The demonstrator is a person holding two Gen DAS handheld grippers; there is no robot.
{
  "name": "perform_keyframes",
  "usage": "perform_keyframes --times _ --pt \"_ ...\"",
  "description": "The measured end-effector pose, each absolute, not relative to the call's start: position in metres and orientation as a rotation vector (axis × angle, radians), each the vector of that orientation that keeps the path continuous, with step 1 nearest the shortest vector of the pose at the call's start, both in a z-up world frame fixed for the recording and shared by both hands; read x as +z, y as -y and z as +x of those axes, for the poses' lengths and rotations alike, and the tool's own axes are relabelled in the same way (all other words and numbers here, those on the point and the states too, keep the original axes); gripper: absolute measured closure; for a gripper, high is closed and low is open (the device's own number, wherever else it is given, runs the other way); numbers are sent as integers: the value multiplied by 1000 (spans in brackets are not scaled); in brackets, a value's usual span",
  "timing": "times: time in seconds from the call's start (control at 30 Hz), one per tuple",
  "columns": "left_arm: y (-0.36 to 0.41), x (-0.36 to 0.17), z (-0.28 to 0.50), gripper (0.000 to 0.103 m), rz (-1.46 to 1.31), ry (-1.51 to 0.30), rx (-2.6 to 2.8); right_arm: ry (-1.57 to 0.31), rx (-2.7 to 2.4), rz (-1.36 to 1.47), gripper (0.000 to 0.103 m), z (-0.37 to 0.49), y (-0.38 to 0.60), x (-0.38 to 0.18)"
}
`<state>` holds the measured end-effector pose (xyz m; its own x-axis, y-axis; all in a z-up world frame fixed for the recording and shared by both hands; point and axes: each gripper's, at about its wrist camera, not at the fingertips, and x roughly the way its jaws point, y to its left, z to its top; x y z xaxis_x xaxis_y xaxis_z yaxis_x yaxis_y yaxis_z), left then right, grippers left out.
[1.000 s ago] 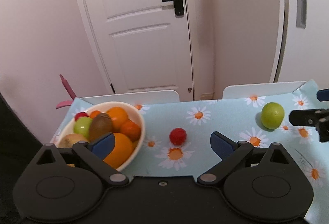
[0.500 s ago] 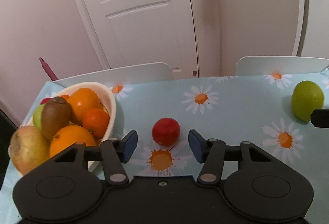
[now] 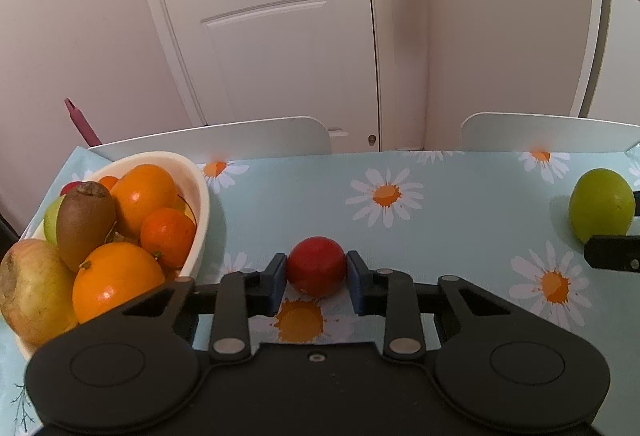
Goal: Organize fruits
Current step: 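Grasp the red cherry tomato with the left tool while the right tool grasps the green apple, then carry the tomato and the green apple over the bowl with both tools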
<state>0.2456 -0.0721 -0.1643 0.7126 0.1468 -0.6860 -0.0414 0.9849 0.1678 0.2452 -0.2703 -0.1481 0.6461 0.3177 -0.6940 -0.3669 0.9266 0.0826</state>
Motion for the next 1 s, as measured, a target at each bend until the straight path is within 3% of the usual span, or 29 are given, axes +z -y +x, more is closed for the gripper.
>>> perform_keyframes --times 0.6,0.67,0.73,1.0 --pt "69 -161 216 69 111 -800 120 -771 387 -100 20 251 265 -147" --pt "69 -160 214 69 111 -800 121 -771 386 -106 24 252 264 -148" --pt "69 -159 213 69 110 -798 122 -777 384 -115 35 253 263 -148" --pt "64 -136 191 69 86 -768 148 -777 421 -110 35 240 256 -129"
